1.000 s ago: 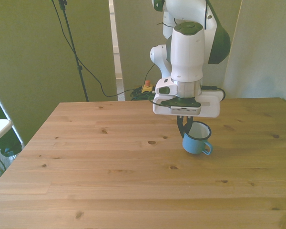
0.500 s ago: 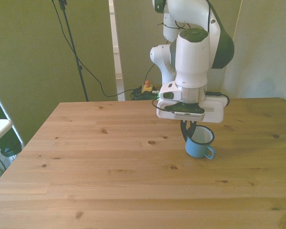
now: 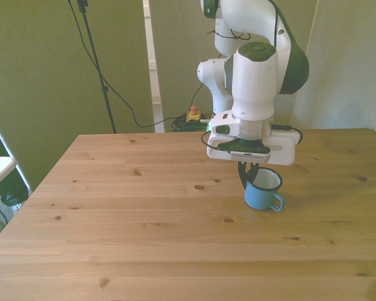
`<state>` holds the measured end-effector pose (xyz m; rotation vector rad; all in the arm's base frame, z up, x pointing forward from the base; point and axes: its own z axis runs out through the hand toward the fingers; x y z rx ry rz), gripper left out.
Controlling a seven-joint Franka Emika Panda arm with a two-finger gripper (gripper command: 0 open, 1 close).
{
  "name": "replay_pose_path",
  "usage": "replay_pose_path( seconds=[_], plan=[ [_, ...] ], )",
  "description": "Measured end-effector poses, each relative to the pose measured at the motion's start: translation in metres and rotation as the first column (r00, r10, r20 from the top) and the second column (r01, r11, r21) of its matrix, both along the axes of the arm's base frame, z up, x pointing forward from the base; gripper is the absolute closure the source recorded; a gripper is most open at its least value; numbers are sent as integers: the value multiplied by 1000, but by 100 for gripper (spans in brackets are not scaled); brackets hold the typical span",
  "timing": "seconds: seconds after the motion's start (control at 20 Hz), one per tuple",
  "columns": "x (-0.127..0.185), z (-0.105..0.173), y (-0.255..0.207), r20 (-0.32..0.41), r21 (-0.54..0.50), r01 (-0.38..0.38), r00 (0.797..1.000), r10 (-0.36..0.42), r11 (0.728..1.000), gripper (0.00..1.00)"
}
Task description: Flip the mug upright
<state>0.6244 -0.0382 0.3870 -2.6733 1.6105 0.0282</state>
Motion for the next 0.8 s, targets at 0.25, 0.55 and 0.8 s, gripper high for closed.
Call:
replay_pose_path(
  seconds=[0.25, 0.55, 0.8],
  plan=[
    [-1, -2, 0, -5, 0, -1, 1000, 1, 1000, 0],
    [-5, 3, -3, 1, 0, 3, 1000, -3, 1000, 0],
    [-20, 17, -19, 12, -3, 20, 1000, -20, 1000, 0]
  ],
)
